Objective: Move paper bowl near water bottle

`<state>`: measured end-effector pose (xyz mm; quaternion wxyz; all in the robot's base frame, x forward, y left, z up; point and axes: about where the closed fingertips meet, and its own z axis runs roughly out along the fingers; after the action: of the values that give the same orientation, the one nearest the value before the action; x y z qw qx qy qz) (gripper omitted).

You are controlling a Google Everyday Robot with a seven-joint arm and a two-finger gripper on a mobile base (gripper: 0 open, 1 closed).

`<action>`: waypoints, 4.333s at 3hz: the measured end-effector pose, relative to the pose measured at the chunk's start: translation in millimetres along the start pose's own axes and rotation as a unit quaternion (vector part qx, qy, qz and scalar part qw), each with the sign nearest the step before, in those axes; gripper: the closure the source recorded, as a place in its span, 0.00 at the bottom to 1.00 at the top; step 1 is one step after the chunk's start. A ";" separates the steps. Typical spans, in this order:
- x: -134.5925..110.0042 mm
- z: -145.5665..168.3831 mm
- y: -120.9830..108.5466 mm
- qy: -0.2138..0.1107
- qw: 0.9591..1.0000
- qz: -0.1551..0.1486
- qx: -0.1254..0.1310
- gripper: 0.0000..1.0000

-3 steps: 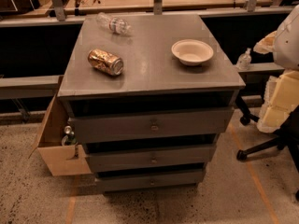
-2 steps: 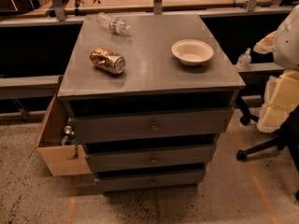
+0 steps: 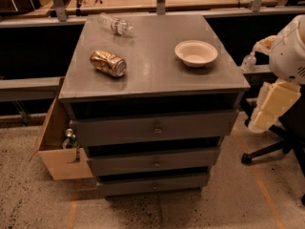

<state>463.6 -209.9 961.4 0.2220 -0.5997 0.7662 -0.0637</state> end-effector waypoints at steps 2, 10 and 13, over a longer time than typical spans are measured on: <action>-20.6 38.7 -51.9 -0.071 0.985 -0.115 0.111 0.00; -34.4 121.3 -176.2 -0.114 0.914 -0.262 0.286 0.40; -42.3 176.8 -184.7 -0.135 0.911 -0.275 0.274 0.48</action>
Offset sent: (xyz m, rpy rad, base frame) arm 0.1392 0.0271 0.0218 0.0123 -0.6323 0.3064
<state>709.5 -190.4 881.8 0.4527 -0.7054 0.4858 -0.2480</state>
